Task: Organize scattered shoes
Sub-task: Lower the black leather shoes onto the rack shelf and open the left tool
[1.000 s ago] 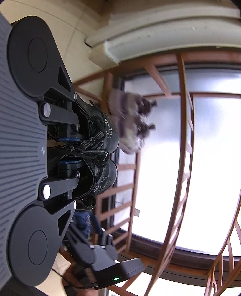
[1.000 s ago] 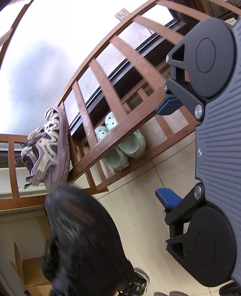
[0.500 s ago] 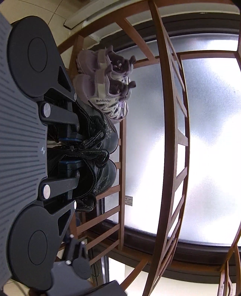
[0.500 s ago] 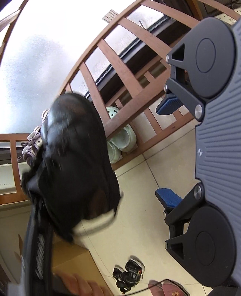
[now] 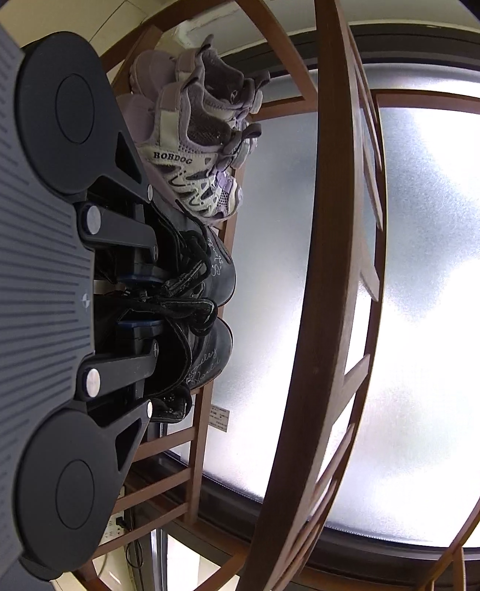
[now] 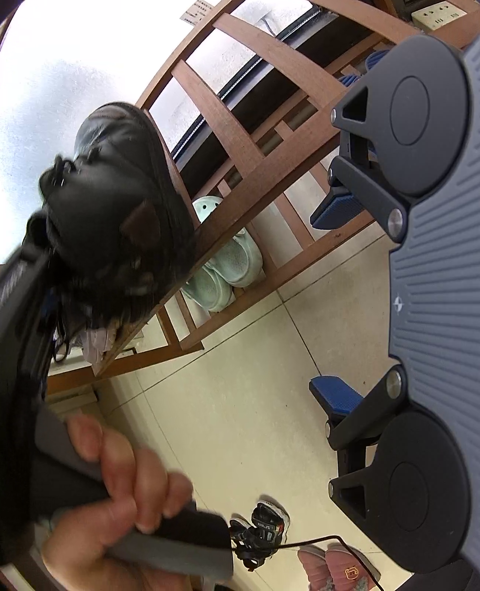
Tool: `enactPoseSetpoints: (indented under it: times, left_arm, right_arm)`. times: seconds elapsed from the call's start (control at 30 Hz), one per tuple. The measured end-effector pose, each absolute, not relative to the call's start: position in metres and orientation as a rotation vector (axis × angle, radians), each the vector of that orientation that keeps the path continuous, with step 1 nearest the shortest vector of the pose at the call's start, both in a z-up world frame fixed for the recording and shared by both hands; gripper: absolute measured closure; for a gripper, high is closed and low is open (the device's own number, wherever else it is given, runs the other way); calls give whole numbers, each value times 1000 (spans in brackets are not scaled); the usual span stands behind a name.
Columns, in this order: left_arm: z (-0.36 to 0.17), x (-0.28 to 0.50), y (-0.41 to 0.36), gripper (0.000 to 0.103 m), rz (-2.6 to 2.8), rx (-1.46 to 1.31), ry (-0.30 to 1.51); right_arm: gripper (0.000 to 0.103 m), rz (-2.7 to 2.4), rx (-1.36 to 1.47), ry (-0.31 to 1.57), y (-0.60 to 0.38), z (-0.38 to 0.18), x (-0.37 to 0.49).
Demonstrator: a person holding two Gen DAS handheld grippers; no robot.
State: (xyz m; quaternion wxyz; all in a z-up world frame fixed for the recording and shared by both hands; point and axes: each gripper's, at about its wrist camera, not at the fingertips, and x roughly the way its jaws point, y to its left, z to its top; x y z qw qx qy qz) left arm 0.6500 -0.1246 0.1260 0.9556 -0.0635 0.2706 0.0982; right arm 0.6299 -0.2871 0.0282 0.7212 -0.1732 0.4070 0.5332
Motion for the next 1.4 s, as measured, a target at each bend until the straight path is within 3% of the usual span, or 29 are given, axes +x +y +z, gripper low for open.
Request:
enactPoseSetpoints:
  times: [0.3,0.47,0.77,0.83,0.9,1.4]
  left_arm:
    - [118,669,-125,82,183,-127,562]
    - [117,674,-119,75,147,-138,579]
    - [126,666,-117,36,42,-169,589]
    - [130,661,-119,22,29,-167,589]
    - [133,657,-121,19,21,-169,597]
    - [150,584,-107,18,-19,-197,612]
  right_arm:
    - [12,1184,-385,927,-279,18,631]
    - [12,1190,-394,933,-274,13,627]
    - [11,1190,-402,943,-271,11,623]
    - [11,1192,-403,942,-270,11,622]
    - [11,1198,-406,941,-268,10,620]
    - [11,1247,-438,915,-246,16,597]
